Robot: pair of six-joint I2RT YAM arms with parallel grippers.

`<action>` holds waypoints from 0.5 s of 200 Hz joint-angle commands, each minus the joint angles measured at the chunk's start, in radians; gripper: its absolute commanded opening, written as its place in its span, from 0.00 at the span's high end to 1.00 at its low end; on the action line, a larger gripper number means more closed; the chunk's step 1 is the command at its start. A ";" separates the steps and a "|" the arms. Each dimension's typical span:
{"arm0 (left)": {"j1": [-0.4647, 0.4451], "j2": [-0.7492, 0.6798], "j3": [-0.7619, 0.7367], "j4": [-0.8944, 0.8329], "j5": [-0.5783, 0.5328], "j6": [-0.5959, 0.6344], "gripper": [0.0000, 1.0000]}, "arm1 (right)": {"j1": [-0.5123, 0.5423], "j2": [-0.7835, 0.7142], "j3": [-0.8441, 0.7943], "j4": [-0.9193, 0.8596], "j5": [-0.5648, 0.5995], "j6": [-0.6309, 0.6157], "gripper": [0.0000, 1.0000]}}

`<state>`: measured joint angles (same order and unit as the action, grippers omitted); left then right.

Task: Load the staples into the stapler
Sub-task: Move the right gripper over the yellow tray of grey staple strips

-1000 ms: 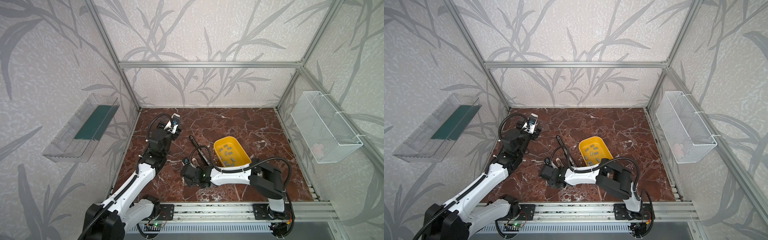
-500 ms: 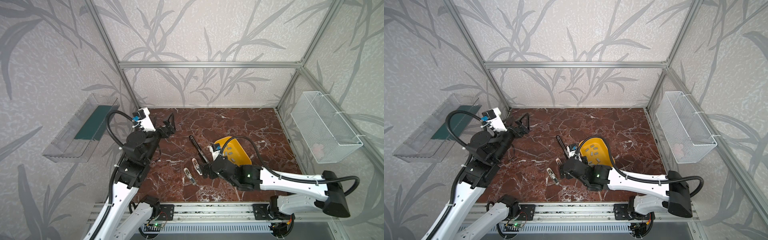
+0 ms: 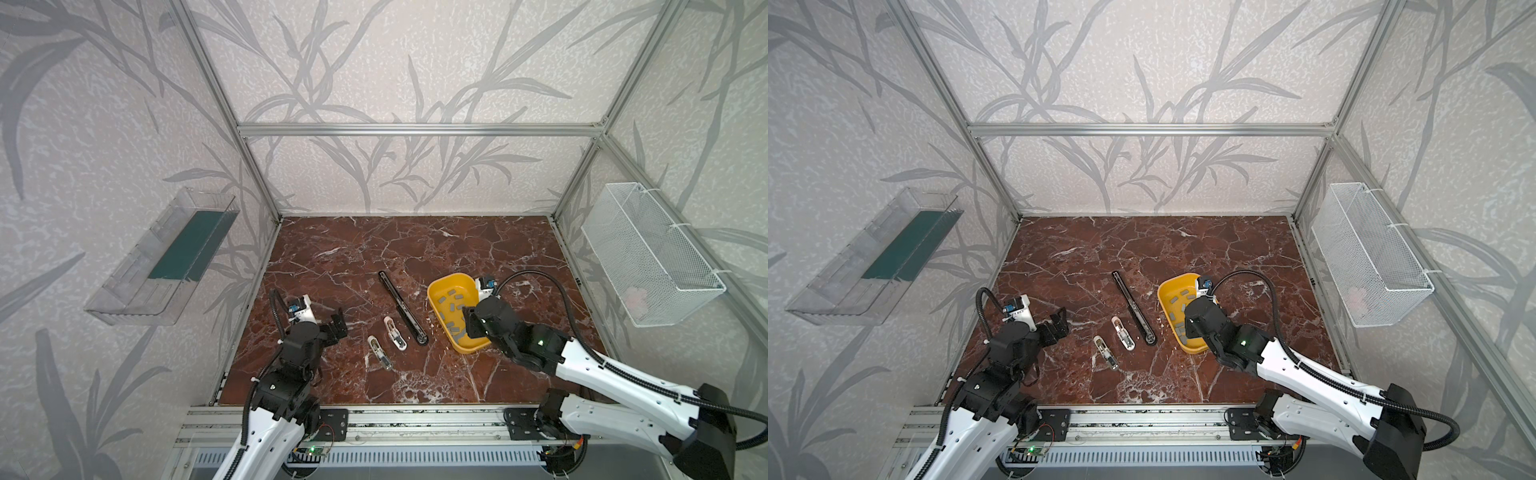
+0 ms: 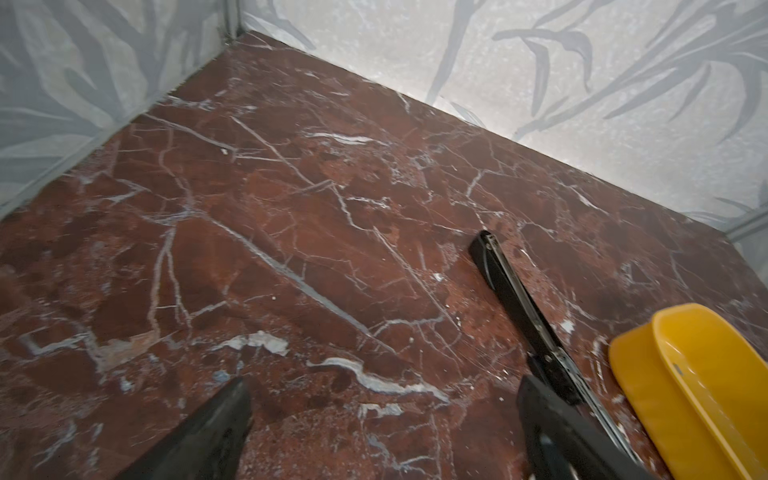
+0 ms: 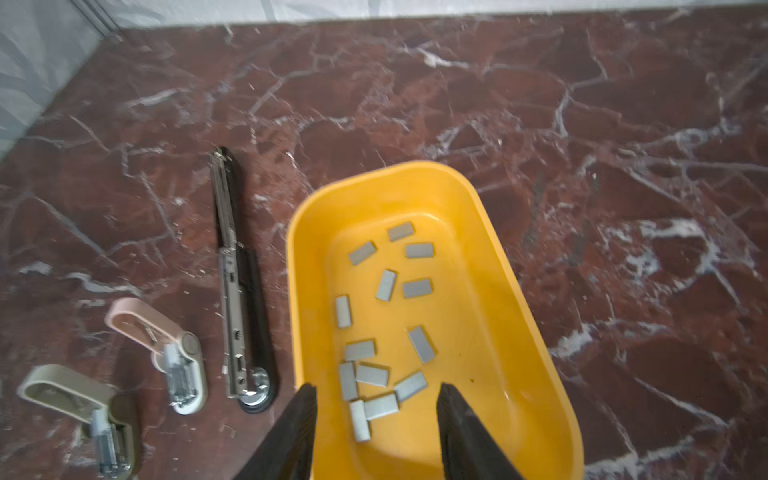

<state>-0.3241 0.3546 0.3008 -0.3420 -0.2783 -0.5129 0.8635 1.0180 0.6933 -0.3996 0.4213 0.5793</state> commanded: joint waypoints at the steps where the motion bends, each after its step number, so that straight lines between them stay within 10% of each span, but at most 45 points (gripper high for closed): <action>1: 0.007 0.013 -0.021 0.040 -0.089 -0.028 0.01 | -0.032 0.066 0.004 -0.037 -0.086 -0.007 0.61; 100: 0.005 0.087 -0.057 0.133 0.104 -0.016 0.01 | -0.045 0.379 0.087 -0.148 -0.213 -0.012 0.81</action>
<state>-0.3233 0.4644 0.2634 -0.2306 -0.1871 -0.5152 0.8181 1.3949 0.7620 -0.4889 0.2424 0.5705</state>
